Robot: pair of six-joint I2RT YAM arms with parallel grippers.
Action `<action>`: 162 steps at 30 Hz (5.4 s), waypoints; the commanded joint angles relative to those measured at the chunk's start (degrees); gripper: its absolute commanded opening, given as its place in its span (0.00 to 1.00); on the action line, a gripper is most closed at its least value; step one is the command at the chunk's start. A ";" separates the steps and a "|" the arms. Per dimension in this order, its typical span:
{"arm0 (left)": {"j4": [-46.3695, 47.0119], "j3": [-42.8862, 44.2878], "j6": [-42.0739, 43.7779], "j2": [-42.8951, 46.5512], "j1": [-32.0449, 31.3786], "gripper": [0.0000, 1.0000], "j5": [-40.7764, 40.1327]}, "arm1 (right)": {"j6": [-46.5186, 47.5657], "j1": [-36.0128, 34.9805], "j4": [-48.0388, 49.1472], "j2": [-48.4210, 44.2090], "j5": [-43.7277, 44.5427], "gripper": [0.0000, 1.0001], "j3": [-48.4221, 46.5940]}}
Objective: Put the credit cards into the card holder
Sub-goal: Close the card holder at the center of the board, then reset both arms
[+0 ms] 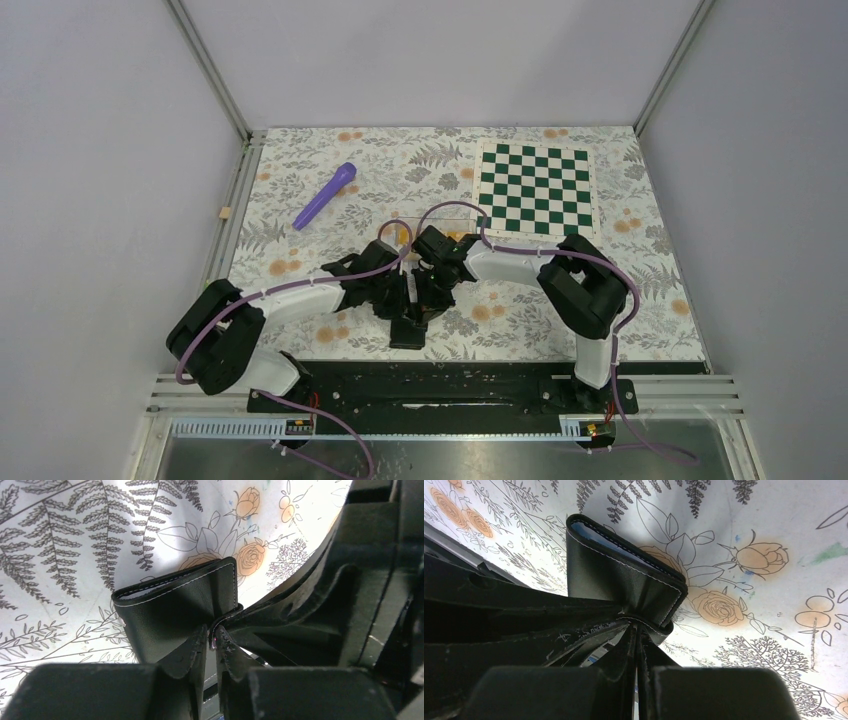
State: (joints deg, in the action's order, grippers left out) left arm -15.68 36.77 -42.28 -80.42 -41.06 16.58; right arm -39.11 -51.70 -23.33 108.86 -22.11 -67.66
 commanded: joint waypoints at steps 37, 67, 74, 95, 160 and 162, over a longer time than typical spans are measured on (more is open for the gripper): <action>-11.91 7.43 2.12 -6.10 -5.60 0.13 -10.73 | -0.62 -0.33 0.10 2.01 1.20 0.00 -1.25; -17.13 12.09 -0.29 -10.72 -8.94 0.03 -16.32 | -1.33 -1.73 0.07 3.33 1.91 0.00 -1.51; -14.94 12.00 0.06 -4.99 -8.88 0.16 -15.90 | -0.36 -1.68 0.09 0.67 1.65 0.00 -1.25; 12.95 -9.86 -12.41 31.85 7.56 0.64 5.15 | -3.34 3.44 1.02 -17.51 1.49 0.17 3.45; -2.33 -2.36 12.61 40.65 40.99 0.99 3.69 | 18.01 29.00 -10.44 -54.07 40.75 0.99 17.32; 0.25 -2.26 16.10 39.97 41.01 0.99 -0.16 | 20.23 29.31 -4.91 -55.89 47.65 0.99 20.73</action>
State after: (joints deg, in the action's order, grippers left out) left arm -14.22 32.10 -38.41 -39.48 -0.38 27.53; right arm -25.54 -23.09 -35.68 56.10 8.71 -50.92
